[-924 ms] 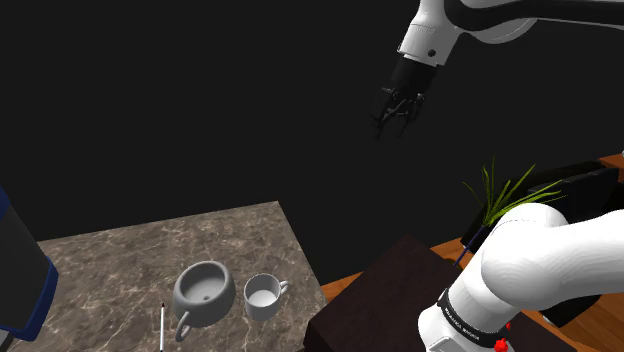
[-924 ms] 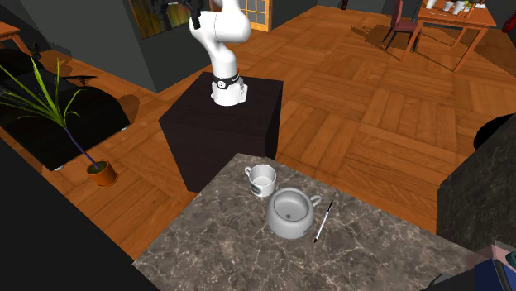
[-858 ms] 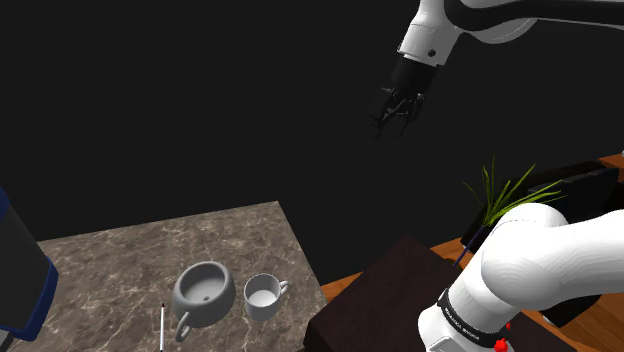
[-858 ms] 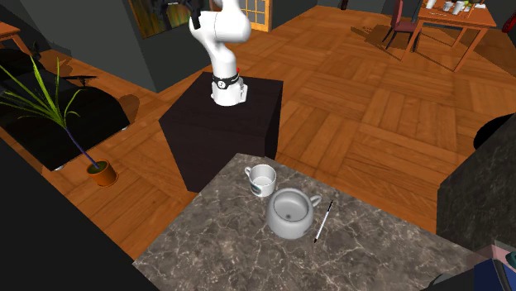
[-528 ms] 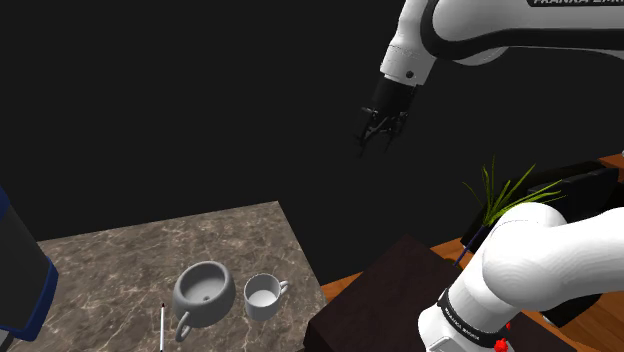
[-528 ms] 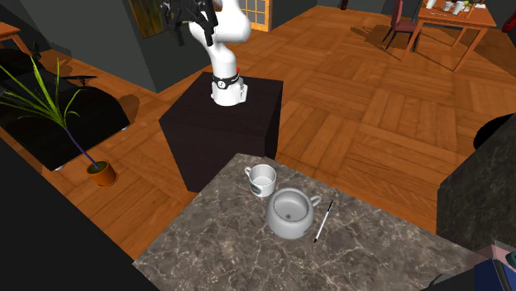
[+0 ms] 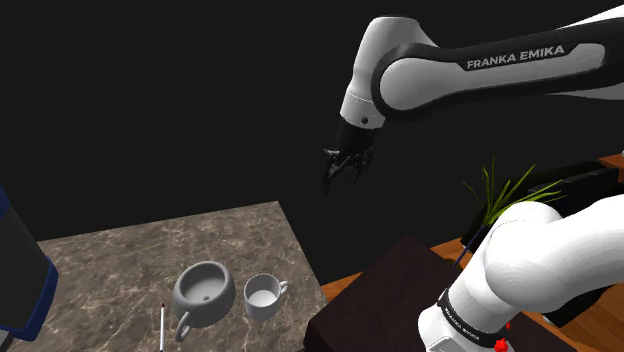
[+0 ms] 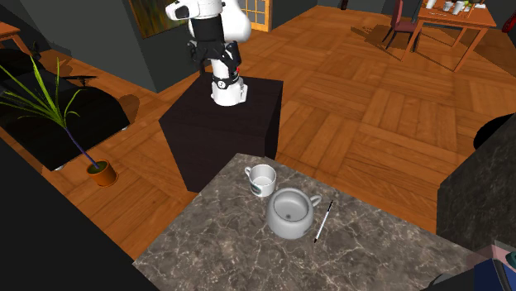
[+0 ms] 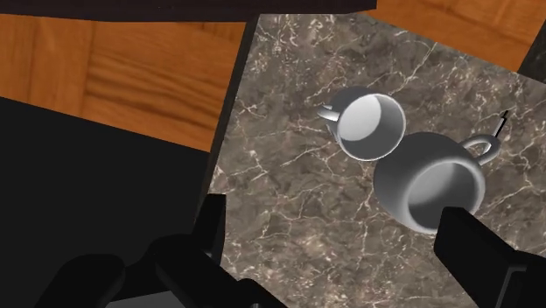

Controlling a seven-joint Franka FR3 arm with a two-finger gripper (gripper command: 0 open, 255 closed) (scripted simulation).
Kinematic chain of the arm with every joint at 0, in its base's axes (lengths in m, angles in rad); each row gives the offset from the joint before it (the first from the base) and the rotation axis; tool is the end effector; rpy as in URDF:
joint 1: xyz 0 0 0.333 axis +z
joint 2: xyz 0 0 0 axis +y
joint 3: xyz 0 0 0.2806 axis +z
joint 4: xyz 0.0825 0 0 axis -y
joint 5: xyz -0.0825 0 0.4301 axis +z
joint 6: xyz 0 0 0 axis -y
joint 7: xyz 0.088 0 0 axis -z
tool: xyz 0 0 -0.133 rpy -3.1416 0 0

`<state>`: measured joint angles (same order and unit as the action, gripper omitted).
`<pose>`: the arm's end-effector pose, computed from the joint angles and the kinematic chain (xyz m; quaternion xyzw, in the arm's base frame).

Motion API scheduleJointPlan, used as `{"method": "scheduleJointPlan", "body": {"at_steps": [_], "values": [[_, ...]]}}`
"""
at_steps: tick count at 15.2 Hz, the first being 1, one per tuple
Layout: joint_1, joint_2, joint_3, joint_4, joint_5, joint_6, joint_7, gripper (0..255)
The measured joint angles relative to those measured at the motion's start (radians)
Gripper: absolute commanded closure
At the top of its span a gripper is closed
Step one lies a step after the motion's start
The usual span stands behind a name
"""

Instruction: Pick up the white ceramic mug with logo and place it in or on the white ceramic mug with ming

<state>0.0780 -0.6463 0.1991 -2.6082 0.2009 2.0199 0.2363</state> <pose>0.4054 0.1217 0.3865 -0.9984 0.0391 -0.0183 0.0372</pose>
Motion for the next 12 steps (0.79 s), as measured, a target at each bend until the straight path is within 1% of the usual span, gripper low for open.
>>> {"method": "scheduleJointPlan", "body": {"at_steps": [3,7,12], "values": [[0.014,0.086,0.060,-0.020,0.016,0.104,0.051,0],[0.023,0.217,0.140,-0.027,0.017,0.241,0.125,0],[0.008,0.409,0.227,0.002,-0.039,0.393,0.235,0]]}}
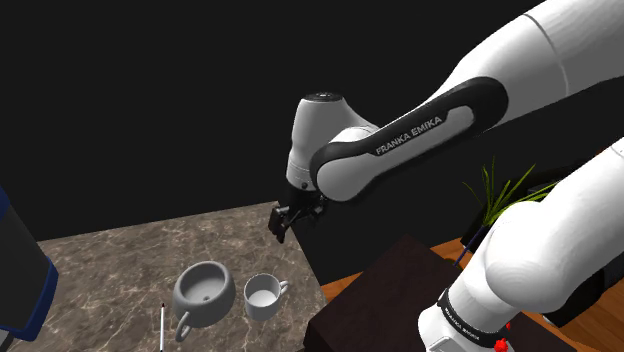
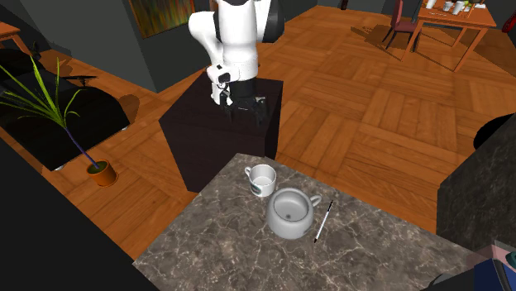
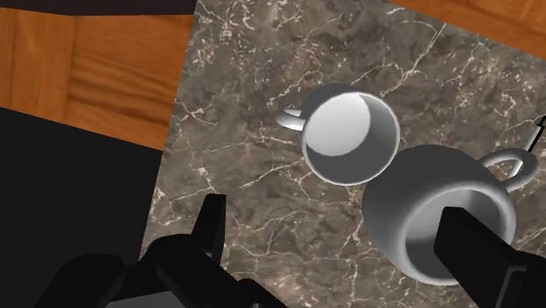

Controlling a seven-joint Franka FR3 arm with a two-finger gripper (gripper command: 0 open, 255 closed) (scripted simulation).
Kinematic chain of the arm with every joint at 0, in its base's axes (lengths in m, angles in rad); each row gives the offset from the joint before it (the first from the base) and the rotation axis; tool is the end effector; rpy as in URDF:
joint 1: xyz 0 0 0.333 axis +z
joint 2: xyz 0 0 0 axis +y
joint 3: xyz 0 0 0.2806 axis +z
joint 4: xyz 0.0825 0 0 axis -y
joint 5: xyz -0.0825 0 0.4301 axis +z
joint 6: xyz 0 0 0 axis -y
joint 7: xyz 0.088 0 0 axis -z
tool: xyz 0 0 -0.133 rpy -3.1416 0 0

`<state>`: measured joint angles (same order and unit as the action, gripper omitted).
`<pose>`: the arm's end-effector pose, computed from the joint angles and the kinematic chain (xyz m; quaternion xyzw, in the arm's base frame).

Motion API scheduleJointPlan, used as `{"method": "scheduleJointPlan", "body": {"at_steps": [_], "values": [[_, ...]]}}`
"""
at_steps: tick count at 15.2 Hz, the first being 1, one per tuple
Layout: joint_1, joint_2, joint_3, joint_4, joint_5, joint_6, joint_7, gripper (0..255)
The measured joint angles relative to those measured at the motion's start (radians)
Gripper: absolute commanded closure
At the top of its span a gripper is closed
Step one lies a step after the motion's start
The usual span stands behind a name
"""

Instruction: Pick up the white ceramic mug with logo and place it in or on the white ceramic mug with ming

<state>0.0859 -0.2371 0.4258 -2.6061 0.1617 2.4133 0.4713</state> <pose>0.4112 0.2187 0.2365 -0.9989 0.0441 -0.0102 0.0122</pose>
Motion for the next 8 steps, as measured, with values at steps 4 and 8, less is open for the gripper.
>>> {"method": "scheduleJointPlan", "body": {"at_steps": [4,8], "values": [[-0.013,0.174,0.062,0.039,-0.114,0.114,0.140,0],[0.007,0.367,0.066,0.111,-0.302,0.196,0.326,0]]}}
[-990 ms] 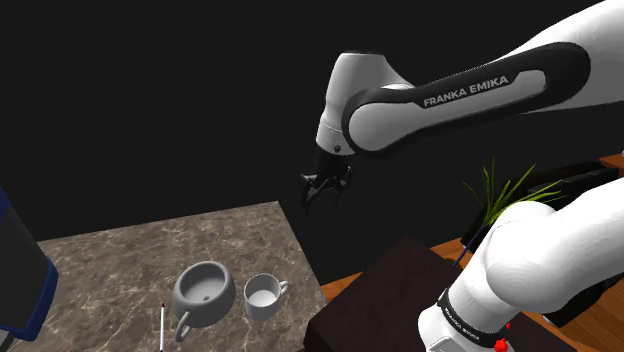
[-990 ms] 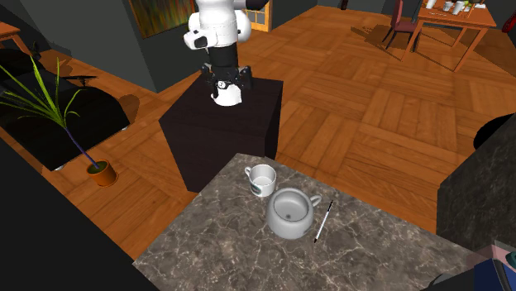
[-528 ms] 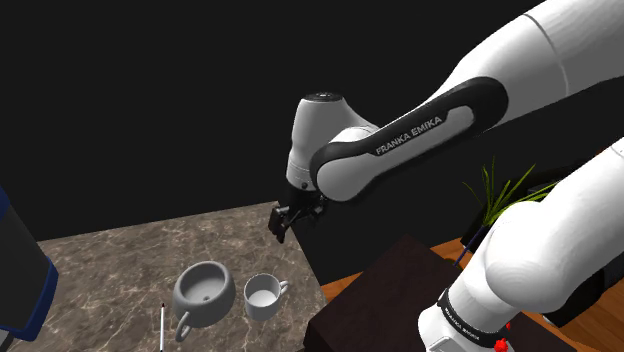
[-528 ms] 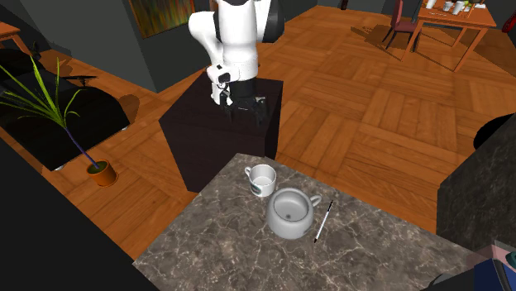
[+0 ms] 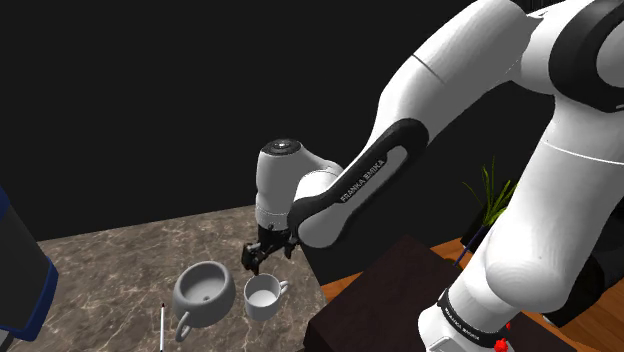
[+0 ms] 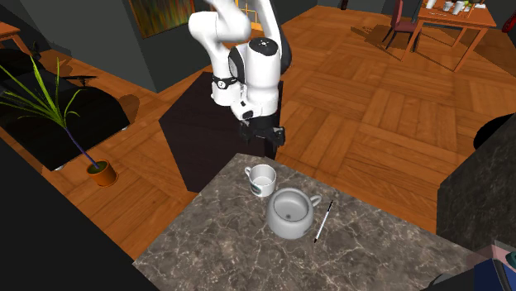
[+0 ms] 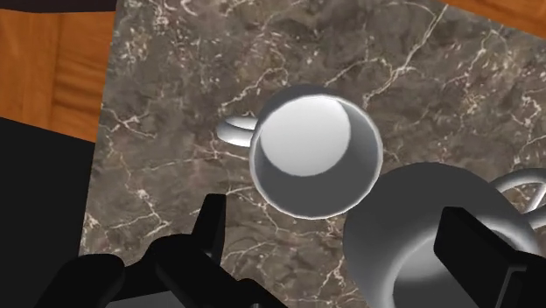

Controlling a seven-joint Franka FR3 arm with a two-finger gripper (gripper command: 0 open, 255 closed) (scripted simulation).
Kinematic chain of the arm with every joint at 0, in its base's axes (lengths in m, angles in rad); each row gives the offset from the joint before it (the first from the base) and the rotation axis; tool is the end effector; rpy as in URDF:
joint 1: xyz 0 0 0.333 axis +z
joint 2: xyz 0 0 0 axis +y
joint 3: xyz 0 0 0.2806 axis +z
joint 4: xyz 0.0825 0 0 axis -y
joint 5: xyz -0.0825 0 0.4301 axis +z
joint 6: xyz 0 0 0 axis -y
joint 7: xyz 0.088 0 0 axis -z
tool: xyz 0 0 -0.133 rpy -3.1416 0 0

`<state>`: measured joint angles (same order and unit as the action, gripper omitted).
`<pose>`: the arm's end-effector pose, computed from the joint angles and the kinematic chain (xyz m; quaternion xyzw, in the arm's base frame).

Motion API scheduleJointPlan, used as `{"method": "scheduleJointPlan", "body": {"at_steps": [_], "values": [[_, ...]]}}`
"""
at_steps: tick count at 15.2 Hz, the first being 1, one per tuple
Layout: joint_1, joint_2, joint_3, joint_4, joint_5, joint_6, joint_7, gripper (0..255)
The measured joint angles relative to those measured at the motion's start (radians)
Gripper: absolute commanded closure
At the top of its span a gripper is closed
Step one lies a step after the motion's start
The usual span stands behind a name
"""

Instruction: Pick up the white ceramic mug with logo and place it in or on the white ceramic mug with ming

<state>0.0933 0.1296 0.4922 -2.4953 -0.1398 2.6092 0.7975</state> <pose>0.4031 0.2807 0.1409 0.9989 -0.0475 0.0044 0.0028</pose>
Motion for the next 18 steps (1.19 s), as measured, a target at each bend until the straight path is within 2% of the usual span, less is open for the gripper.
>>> {"method": "scheduleJointPlan", "body": {"at_steps": [3,8,12,18], "values": [[0.059,0.149,-0.049,0.084,-0.143,0.033,0.131,0],[0.179,0.349,-0.139,0.224,-0.278,0.056,0.273,0],[0.224,0.424,-0.180,0.264,-0.321,0.085,0.317,0],[0.256,0.498,-0.223,0.294,-0.360,0.130,0.345,0]]}}
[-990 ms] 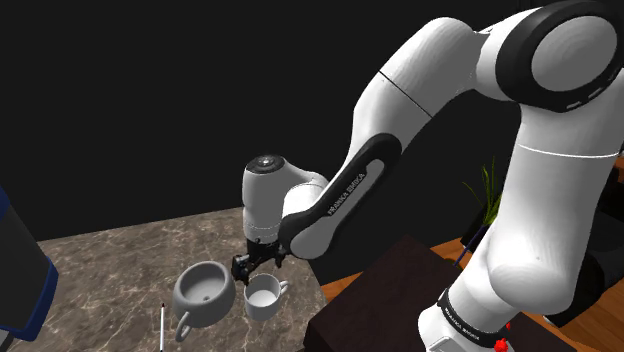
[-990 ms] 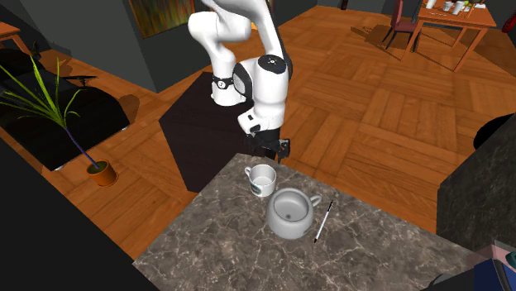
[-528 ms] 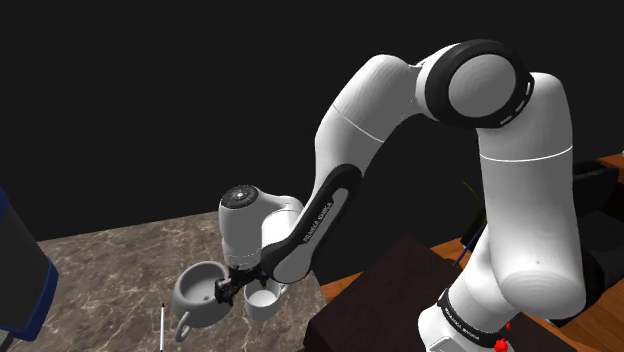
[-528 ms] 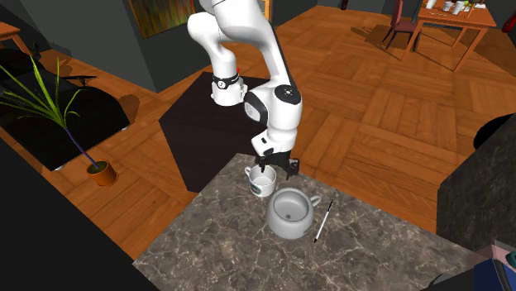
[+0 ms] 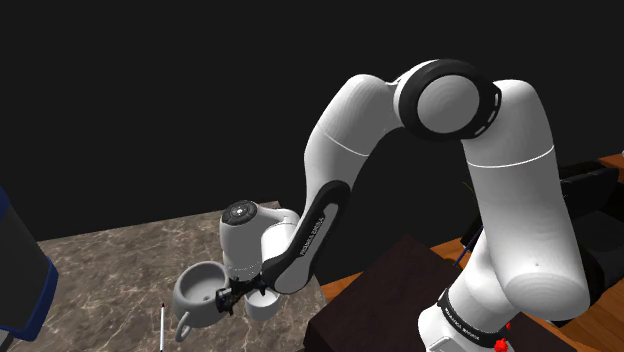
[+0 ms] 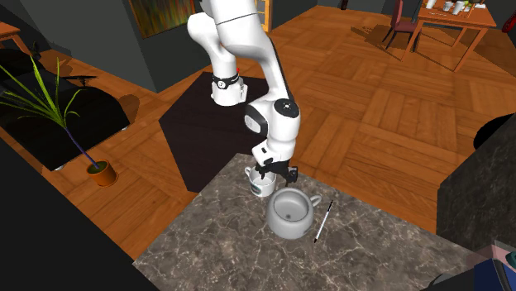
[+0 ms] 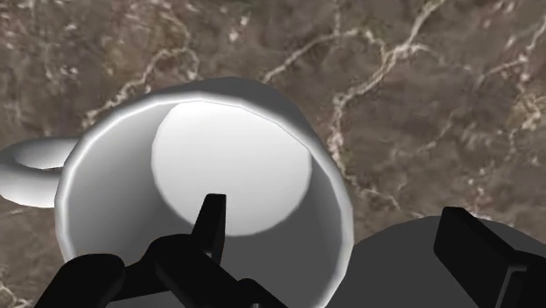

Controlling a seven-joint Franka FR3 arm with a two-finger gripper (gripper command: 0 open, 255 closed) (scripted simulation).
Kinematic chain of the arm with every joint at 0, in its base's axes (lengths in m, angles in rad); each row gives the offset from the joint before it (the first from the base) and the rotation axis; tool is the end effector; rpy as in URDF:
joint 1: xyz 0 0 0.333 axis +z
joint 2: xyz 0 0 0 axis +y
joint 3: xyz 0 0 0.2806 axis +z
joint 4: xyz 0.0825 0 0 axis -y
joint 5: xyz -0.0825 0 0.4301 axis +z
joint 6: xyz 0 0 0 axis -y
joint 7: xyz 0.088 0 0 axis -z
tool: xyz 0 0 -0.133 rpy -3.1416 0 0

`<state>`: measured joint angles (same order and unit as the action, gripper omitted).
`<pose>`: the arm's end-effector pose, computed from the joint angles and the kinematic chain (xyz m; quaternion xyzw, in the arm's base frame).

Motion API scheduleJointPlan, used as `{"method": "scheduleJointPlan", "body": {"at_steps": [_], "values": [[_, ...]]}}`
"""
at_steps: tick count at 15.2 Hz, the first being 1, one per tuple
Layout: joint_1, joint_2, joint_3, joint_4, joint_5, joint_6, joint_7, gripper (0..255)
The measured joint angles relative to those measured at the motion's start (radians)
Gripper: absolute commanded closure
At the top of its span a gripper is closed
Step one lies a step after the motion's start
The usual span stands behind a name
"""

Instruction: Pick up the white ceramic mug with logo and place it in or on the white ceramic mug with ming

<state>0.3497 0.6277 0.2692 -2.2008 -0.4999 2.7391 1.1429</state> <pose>0.4029 0.3367 0.0017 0.9985 -0.0515 -0.0015 0.0208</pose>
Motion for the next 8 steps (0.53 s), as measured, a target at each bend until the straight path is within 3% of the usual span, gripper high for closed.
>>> {"method": "scheduleJointPlan", "body": {"at_steps": [5,6,8], "values": [[0.002,0.002,-0.002,0.001,-0.002,0.002,0.002,0],[0.002,0.002,-0.002,0.001,-0.002,0.002,0.002,255],[0.002,0.002,-0.002,0.001,-0.002,0.002,0.002,255]]}}
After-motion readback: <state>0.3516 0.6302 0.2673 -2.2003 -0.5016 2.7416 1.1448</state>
